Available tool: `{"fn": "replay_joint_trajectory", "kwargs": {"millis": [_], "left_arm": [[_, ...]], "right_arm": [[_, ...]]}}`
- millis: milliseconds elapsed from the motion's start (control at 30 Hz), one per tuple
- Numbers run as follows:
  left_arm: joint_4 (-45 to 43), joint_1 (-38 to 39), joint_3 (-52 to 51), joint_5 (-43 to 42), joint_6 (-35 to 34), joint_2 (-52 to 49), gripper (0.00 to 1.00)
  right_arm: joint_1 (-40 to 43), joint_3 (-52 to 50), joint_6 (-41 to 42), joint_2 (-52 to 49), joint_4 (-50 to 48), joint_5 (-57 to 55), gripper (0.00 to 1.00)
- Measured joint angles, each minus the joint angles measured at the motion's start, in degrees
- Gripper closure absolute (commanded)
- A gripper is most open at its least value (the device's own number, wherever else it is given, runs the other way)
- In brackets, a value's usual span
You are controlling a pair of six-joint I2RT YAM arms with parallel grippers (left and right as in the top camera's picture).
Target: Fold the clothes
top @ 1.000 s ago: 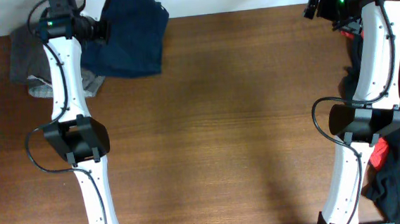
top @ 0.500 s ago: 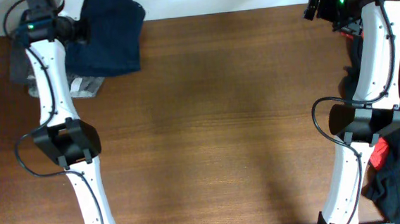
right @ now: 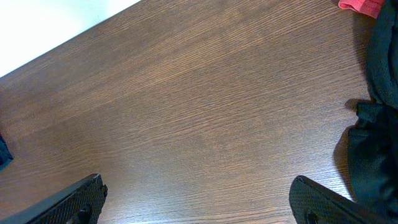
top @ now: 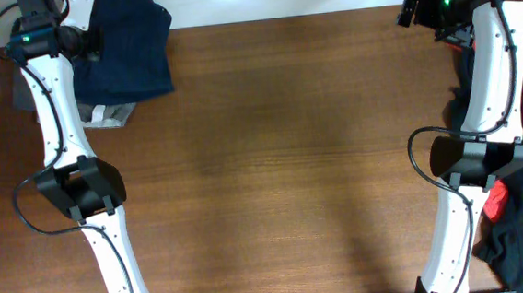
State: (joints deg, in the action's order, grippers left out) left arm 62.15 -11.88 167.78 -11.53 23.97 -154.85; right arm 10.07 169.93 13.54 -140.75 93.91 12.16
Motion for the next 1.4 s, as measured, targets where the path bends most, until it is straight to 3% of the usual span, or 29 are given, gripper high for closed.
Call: {"fn": "replay_joint_trajectory", "kwargs": {"millis": [600,1400], "left_arm": [[0.96,0.00,0.15,1.49,0.07,6.51,1.00],[1.05,-3.23,0.22,-0.22,0.07,6.67,1.00]], "right_arm": [[0.00,0.00,0.04,0.00,0.63,0.00,0.01],[0.00,0.00,0.02,0.00,1.81,0.00,0.01]]}}
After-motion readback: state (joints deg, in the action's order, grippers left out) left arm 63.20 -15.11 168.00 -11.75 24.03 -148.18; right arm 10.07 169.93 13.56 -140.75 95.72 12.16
